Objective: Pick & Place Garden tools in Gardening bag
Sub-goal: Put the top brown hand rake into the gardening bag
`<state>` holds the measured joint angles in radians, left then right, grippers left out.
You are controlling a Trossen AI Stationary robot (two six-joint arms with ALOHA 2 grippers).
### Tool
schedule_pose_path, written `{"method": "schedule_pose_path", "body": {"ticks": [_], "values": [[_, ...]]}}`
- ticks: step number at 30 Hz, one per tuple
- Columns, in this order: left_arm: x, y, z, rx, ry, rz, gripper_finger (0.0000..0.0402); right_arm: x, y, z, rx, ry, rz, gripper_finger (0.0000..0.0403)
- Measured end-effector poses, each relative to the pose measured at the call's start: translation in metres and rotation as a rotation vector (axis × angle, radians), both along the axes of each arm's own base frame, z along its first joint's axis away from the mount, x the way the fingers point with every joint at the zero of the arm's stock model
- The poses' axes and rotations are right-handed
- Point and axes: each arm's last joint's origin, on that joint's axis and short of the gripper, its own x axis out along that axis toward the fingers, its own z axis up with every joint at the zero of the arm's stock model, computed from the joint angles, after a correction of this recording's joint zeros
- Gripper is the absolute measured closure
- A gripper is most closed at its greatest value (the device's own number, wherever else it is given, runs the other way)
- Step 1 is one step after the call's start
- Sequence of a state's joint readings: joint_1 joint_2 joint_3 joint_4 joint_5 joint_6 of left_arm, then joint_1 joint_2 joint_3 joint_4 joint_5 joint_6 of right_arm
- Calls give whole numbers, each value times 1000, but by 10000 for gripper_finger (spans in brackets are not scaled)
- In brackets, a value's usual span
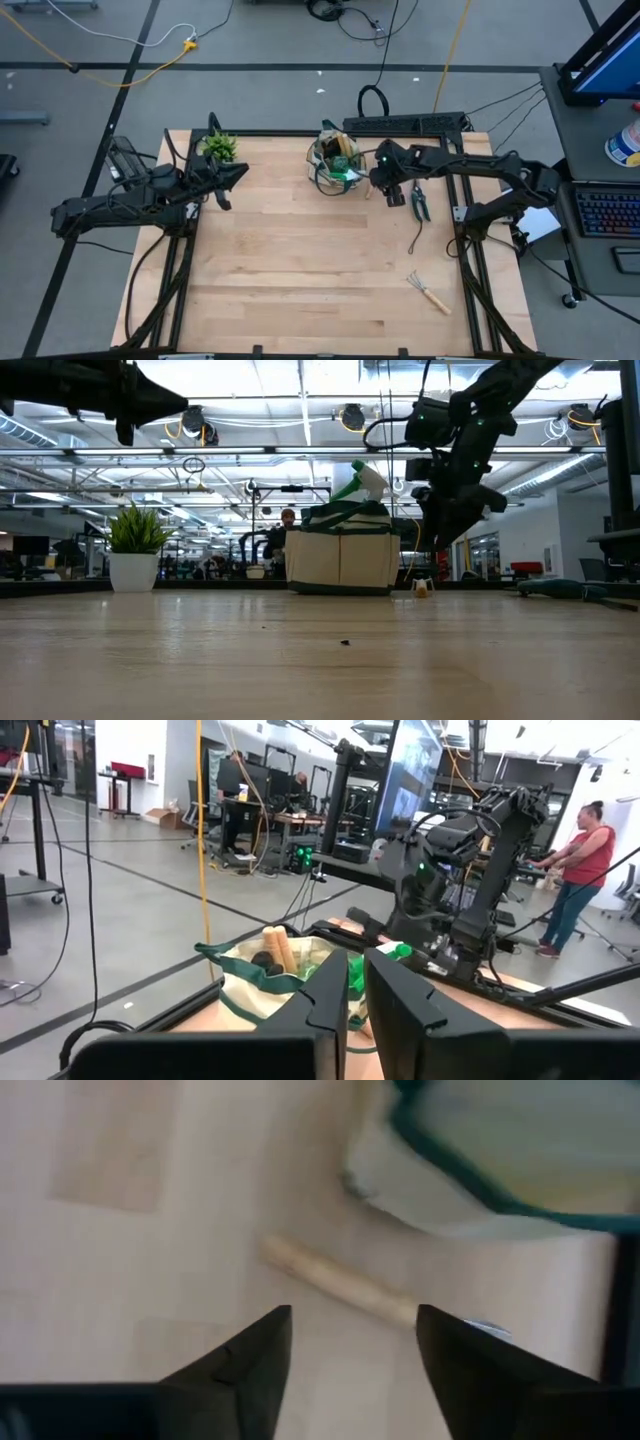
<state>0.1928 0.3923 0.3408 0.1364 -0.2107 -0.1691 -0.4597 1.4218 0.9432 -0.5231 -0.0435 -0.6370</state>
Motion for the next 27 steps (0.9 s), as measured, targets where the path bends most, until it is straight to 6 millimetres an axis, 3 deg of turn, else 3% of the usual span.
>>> {"method": "schedule_pose_path", "body": {"ticks": [8,20,27], "values": [[0,0,-1,1,15,0,377,-4,-16,3,-17,-49,-105,154],[0,0,-1,31,27,3,398,-4,-35,-11,15,-42,-212,151],[0,0,-1,27,26,3,376,1,-40,-25,28,-12,-217,151]]}}
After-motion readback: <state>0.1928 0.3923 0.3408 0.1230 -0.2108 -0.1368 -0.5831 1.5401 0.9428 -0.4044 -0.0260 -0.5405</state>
